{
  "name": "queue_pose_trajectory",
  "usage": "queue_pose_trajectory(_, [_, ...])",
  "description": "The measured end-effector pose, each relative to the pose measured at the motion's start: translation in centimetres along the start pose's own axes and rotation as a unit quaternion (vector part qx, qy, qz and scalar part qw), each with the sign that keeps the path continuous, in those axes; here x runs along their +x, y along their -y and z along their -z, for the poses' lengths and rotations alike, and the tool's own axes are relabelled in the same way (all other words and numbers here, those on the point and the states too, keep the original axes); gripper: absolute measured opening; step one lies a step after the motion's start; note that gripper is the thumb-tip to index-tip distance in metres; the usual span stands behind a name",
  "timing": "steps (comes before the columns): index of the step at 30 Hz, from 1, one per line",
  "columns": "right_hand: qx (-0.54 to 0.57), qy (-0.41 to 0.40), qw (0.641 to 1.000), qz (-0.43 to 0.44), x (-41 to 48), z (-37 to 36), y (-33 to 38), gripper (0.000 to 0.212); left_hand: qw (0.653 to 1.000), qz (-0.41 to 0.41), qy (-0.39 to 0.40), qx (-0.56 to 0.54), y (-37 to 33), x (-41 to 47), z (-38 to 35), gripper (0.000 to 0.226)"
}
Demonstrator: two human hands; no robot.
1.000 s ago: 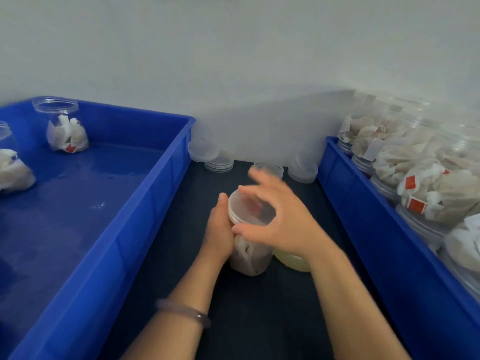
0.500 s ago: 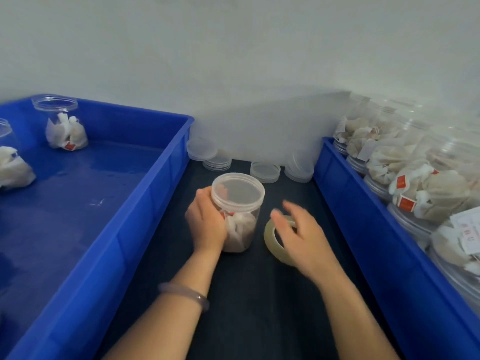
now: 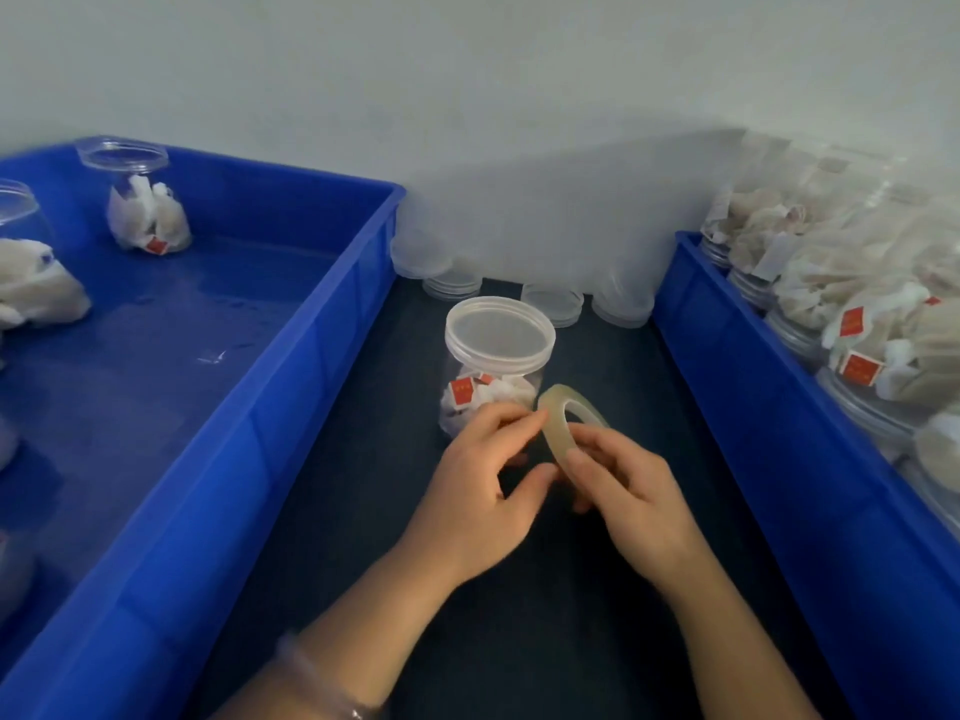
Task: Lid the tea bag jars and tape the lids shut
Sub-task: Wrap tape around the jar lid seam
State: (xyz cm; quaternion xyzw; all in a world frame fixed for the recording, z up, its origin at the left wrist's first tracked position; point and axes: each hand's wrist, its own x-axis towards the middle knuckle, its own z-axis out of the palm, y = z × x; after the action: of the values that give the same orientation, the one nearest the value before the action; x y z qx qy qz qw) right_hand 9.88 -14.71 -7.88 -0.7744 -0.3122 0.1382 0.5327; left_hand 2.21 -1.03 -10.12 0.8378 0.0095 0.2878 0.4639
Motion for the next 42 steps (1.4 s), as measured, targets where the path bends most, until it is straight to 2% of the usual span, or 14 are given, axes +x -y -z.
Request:
queue_pose_trajectory(2, [0.030, 0.009, 1.000, 0.000, -0.1, 0.0, -0.1, 0.036, 1.000, -0.014, -0.004, 0.005, 0.1, 0.0, 0.1, 0.047])
queue_pose_trajectory(6, [0.023, 0.031, 0.999, 0.038, -0.3, -0.6, -0.3, 0.051, 0.991, -0.030, -0.114, 0.059, 0.0, 0.0, 0.0, 0.026])
queue_pose_trajectory(8, [0.004, 0.045, 0.997, 0.056, -0.4, -0.7, -0.5, 0.053, 0.988, -0.037, -0.129, 0.075, 0.0, 0.0, 0.1, 0.019])
queue_pose_trajectory(12, [-0.027, 0.049, 0.996, 0.073, -0.6, -0.7, -0.5, 0.059, 0.988, -0.034, -0.116, 0.099, -0.3, 0.0, 0.4, 0.010])
queue_pose_trajectory(16, [-0.053, 0.047, 0.993, 0.094, -0.6, -0.9, -0.2, 0.070, 0.991, 0.032, -0.062, 0.117, -0.3, 0.1, 0.2, 0.009])
queue_pose_trajectory(19, [-0.050, 0.045, 0.991, 0.113, -0.7, -0.9, -0.1, 0.072, 0.995, 0.057, -0.040, 0.073, -0.1, 0.1, 0.3, 0.008])
queue_pose_trajectory(23, [-0.041, 0.035, 0.991, 0.122, -0.7, -0.7, -0.5, 0.059, 0.995, 0.088, -0.042, -0.033, 0.0, 0.2, 1.0, 0.011])
queue_pose_trajectory(27, [-0.055, 0.027, 0.989, 0.132, -0.6, -0.9, -0.9, 0.060, 0.994, 0.107, -0.011, -0.033, 0.2, 0.2, 1.3, 0.006])
queue_pose_trajectory(31, [-0.081, -0.014, 0.992, 0.092, 0.3, -1.2, -1.6, 0.043, 0.990, 0.116, 0.051, -0.065, -0.2, 0.0, 1.1, 0.016])
queue_pose_trajectory(33, [-0.107, -0.035, 0.991, 0.071, 0.4, -1.4, -1.7, 0.052, 0.987, 0.124, 0.038, -0.092, -0.2, 0.0, 1.2, 0.016])
queue_pose_trajectory(35, [-0.135, -0.039, 0.986, 0.094, 0.2, -1.6, -1.6, 0.059, 0.986, 0.127, 0.021, -0.108, -0.1, 0.1, 1.3, 0.013])
queue_pose_trajectory(39, [-0.164, -0.030, 0.975, 0.144, -0.4, -1.3, -1.5, 0.041, 0.989, 0.122, 0.005, -0.084, 0.1, 0.1, 1.3, 0.014])
queue_pose_trajectory(42, [-0.163, -0.045, 0.974, 0.153, -0.1, -1.2, -1.4, 0.034, 0.996, 0.069, -0.022, -0.050, 0.1, 0.1, 1.1, 0.010])
